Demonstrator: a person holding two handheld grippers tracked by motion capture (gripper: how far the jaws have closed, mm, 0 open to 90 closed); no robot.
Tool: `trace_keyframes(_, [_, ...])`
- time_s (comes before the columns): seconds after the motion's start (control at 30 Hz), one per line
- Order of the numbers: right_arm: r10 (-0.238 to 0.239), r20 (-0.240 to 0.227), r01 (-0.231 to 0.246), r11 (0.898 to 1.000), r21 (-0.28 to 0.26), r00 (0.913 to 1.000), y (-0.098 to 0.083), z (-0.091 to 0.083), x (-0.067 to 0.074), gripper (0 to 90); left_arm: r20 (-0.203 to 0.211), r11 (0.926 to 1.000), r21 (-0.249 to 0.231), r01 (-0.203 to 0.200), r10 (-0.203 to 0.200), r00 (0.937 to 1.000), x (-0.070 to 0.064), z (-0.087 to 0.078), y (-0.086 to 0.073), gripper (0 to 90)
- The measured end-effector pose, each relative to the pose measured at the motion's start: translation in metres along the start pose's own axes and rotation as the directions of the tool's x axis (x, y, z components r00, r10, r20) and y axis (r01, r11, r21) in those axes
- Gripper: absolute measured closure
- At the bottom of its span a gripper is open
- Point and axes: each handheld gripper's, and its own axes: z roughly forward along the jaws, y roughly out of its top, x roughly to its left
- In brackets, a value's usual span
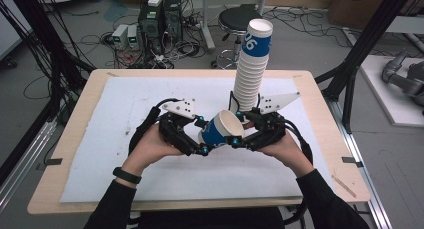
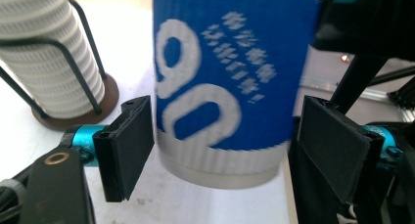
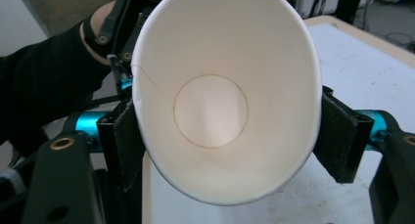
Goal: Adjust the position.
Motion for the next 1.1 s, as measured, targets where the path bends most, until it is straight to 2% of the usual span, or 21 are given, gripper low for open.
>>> trace_keyframes(0.13, [-0.020, 0.001, 0.020, 0.999, 0.027, 0.9998, 0.001, 0.003, 0.002, 24.0, 0.000, 0.9990, 0.044, -0.002, 0.002, 1.0000, 0.000, 0.008, 0.000, 22.9])
trace_keyframes(0.2, [-0.022, 0.003, 0.022, 0.999, 0.041, 0.9998, 0.001, 0.004, 0.003, 23.8, 0.017, 0.9985, 0.051, -0.019, 0.018, 0.9997, -0.001, 0.010, 0.000, 28.0])
trace_keyframes(0.3, [-0.027, 0.000, 0.027, 0.999, 0.044, 0.9996, 0.001, 0.003, 0.003, 22.4, 0.025, 0.9988, 0.043, -0.024, 0.023, 0.9994, -0.001, 0.011, 0.001, 29.6])
trace_keyframes(0.43, [-0.023, 0.006, 0.023, 1.000, 0.018, 0.9997, 0.002, 0.003, 0.004, 18.2, 0.027, 0.9995, 0.006, -0.031, 0.031, 0.9992, 0.000, 0.011, 0.000, 29.7])
trace_keyframes(0.57, [-0.024, 0.014, 0.025, 0.999, -0.039, 0.9996, 0.003, 0.000, 0.005, 17.7, 0.046, 0.9972, -0.070, -0.025, 0.028, 0.9985, 0.002, 0.008, -0.001, 29.8])
trace_keyframes(0.67, [-0.042, 0.029, 0.044, 0.995, -0.088, 0.9987, 0.004, -0.003, 0.008, 17.7, 0.049, 0.9921, -0.124, -0.020, 0.026, 0.9985, 0.001, 0.006, 0.000, 29.8])
trace_keyframes(0.8, [-0.049, 0.038, 0.054, 0.988, -0.144, 0.9981, 0.005, -0.006, 0.011, 17.7, 0.042, 0.9805, -0.195, -0.023, 0.031, 0.9986, 0.000, 0.002, 0.001, 29.9])
trace_keyframes(0.9, [-0.021, 0.018, 0.024, 0.986, -0.162, 0.9996, 0.004, -0.005, 0.009, 17.7, 0.034, 0.9742, -0.224, -0.028, 0.036, 0.9988, -0.001, 0.002, 0.001, 29.9])
trace_keyframes(1.0, [0.013, -0.005, -0.014, 0.979, -0.202, 0.9999, 0.003, -0.004, 0.008, 17.7, 0.031, 0.9684, -0.248, -0.024, 0.033, 0.9990, 0.000, 0.003, 0.000, 29.8])
trace_keyframes(1.1, [0.030, -0.013, -0.032, 0.974, -0.224, 0.9995, 0.003, -0.003, 0.008, 17.9, 0.034, 0.9698, -0.243, -0.026, 0.035, 0.9988, 0.000, 0.006, -0.001, 29.8])
